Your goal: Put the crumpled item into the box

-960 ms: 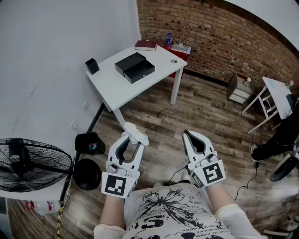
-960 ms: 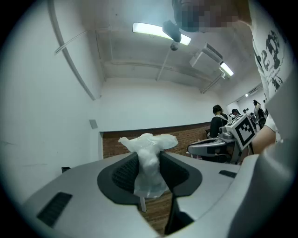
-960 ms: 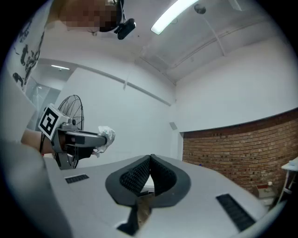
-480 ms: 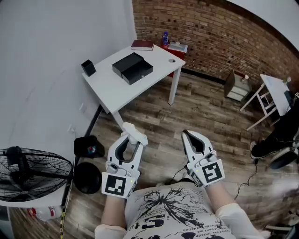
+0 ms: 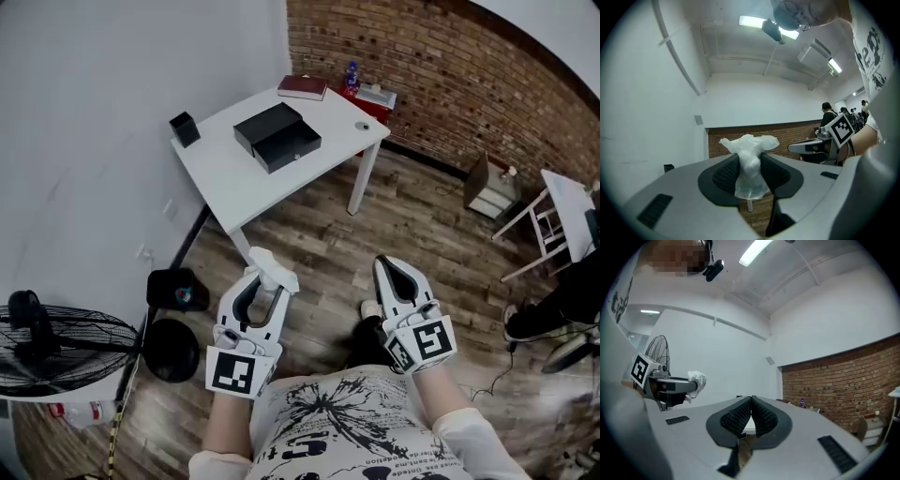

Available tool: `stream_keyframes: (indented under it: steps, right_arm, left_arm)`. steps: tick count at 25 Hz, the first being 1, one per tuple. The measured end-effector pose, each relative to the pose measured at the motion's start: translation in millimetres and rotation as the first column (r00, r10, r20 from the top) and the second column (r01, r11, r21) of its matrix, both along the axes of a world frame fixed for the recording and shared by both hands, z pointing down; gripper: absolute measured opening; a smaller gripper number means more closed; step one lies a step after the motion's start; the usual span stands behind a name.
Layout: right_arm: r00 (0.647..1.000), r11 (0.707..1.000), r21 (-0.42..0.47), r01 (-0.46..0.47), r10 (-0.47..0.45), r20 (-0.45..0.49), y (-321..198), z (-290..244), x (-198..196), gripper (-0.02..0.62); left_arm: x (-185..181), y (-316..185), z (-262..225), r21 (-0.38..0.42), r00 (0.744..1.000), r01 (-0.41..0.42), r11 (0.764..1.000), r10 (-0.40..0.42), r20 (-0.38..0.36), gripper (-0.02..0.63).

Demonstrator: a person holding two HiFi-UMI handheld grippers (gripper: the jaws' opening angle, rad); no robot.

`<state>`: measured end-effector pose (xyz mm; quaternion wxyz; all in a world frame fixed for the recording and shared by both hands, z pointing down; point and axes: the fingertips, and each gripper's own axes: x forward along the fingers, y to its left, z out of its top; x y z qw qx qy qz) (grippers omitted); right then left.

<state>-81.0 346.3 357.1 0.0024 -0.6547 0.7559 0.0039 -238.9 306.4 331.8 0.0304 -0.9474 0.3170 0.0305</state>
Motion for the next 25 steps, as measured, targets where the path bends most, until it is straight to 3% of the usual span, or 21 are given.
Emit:
stream_keyframes:
  steps: [4,10,17,21,25]
  right_arm:
    - [0.996,0.996,0.005,0.09,-0.09,0.001,-49.6,13.0,36.3,0.014]
    - [0.976,0.976,-0.003,0.218,-0.218,-0.01,-155.7,1.5,124.5,0.014]
    - [0.922,0.924,-0.027,0.381,-0.382,-0.059,-268.0,-5.9,222.0,0.014]
    - [0.891,0.894,-0.051,0.446,-0.449,-0.07,-312.6,2.8,251.9,0.014]
    - [0.87,0.872,-0.071,0.484,-0.489,-0.07,-352.3,10.5,261.0,0.014]
  left_arm:
    - [31.6,-35.7,7.6,0.021,0.995,0.096,0.995,-0.096,0.023,0.151]
    - [116.2,-116.2,-7.8,0.035,0.97,0.24,0.97,-0.241,0.023,0.151]
    - [214.9,-205.1,-16.4,0.039,0.915,0.402,0.915,-0.402,0.01,0.151]
    - [244.9,-238.6,-4.5,0.01,0.881,0.473,0.881,-0.473,0.015,0.152]
    - [262.4,-273.1,8.9,-0.022,0.867,0.498,0.867,-0.497,0.046,0.152]
